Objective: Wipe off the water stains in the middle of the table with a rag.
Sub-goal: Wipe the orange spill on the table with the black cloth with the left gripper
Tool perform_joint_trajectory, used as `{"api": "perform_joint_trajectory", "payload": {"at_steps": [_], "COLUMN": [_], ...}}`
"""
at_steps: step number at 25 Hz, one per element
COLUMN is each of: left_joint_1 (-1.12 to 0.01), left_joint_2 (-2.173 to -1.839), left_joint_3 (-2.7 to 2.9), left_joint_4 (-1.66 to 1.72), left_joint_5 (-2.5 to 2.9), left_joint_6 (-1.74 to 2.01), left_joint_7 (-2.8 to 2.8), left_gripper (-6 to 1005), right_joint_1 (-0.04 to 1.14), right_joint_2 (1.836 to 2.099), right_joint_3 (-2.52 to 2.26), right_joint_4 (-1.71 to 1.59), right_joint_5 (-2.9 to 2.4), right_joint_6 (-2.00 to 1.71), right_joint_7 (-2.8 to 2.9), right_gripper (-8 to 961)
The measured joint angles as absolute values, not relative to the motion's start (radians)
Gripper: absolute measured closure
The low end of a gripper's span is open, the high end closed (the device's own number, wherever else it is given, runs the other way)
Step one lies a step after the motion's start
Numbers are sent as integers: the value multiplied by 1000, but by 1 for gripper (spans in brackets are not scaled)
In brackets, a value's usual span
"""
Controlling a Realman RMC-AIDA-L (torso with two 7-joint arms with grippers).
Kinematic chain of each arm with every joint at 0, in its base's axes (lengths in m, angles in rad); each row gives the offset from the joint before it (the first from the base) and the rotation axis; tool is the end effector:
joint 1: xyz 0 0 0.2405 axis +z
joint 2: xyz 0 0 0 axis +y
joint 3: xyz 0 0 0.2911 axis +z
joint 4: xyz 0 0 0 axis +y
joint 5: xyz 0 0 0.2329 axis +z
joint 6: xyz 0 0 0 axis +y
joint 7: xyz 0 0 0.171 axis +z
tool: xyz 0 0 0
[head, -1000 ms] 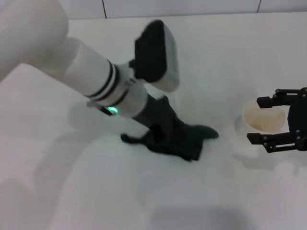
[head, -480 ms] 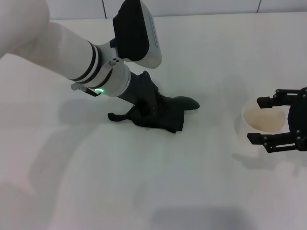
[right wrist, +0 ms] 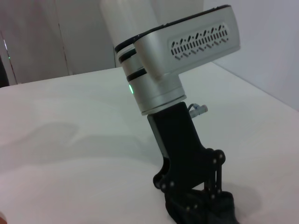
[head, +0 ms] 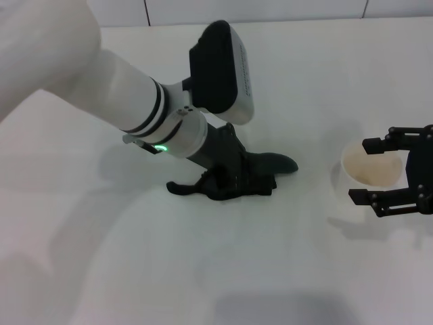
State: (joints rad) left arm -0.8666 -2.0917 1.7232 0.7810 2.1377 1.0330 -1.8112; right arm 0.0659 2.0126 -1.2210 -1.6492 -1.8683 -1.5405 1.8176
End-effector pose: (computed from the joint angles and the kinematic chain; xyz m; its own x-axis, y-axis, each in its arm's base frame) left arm -0.1613 0.4198 -0.1738 0.9727 -0.0641 -0.2229 -0.0914 -0.9892 -0.1143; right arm 0.2420 0.2992 0.0386 0.9559 -0.1928 -0.2218 -0.2590 -0.9092 -0.3260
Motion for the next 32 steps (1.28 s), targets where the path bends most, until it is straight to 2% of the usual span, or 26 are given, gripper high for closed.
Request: {"api": "perform_joint_trajectory", "payload": {"at_steps": [19, 32], "left_joint_1": [-847, -695], "left_joint_2": [-2086, -2079], "left_joint_3": [1766, 1556], "left_joint_4": [862, 949], "left_joint_5": [2046, 2084], "left_joint_6": [1196, 1183], "left_joint_7": [-1787, -1780], "left_gripper": [877, 877], "right_joint_1": [68, 72], "right_joint_2": [2013, 2013], "right_joint_3": [-1221, -1215], "right_joint_4": [-1649, -1651], "right_joint_5": [-1868, -1867], "right_joint_6": [-1536, -1531], "right_joint_7": [1818, 1818], "right_gripper": [125, 125]}}
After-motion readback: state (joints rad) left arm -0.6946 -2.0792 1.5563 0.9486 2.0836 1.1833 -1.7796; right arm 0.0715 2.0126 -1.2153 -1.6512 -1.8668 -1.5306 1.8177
